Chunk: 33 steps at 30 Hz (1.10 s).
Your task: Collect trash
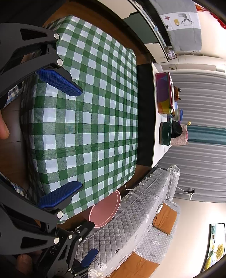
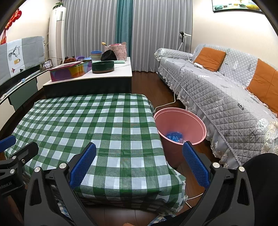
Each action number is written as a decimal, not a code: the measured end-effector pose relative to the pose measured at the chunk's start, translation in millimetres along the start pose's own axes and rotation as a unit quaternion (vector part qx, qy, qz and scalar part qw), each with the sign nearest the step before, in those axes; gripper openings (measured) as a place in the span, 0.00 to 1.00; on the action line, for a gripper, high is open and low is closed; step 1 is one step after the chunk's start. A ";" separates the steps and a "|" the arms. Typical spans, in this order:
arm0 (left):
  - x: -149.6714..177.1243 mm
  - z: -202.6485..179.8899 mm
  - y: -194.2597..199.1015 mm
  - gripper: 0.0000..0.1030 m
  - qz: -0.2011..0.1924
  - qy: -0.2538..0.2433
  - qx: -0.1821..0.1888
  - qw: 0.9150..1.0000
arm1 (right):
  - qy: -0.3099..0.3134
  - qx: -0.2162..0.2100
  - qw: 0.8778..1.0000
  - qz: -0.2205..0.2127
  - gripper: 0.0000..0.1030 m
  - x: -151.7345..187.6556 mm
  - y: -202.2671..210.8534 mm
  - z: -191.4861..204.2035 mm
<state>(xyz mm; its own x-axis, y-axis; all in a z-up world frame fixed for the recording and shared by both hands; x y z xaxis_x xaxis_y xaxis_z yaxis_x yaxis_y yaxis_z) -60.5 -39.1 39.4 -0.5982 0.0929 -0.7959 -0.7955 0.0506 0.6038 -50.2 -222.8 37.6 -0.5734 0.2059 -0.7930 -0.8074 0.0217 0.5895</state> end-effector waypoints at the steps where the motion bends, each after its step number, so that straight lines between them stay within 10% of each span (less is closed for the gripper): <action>1: 0.1 0.1 0.0 0.92 0.000 0.000 0.000 1.000 | 0.000 0.000 1.000 -0.001 0.95 -0.3 0.0 -0.2; 33: 6.4 0.8 -6.7 0.93 0.008 0.003 0.005 1.000 | 0.000 0.000 1.000 -0.002 0.95 0.3 -0.2 -0.8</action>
<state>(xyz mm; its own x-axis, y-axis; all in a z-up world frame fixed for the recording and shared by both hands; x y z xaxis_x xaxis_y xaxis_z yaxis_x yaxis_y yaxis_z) -58.9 -38.0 30.2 -0.6123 0.0873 -0.7858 -0.7842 0.0595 0.6176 -50.2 -223.6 37.1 -0.5711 0.2050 -0.7949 -0.8092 0.0221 0.5871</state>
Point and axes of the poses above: each gripper's, at about its wrist camera, not at the fingertips, and y roughly against the way its jaws point, z to its left, x to its underside, the point moved 2 cm from there along -y, roughly the way its jaws point, and after that the axes turned 9 degrees about -y, right-handed, at the moved point
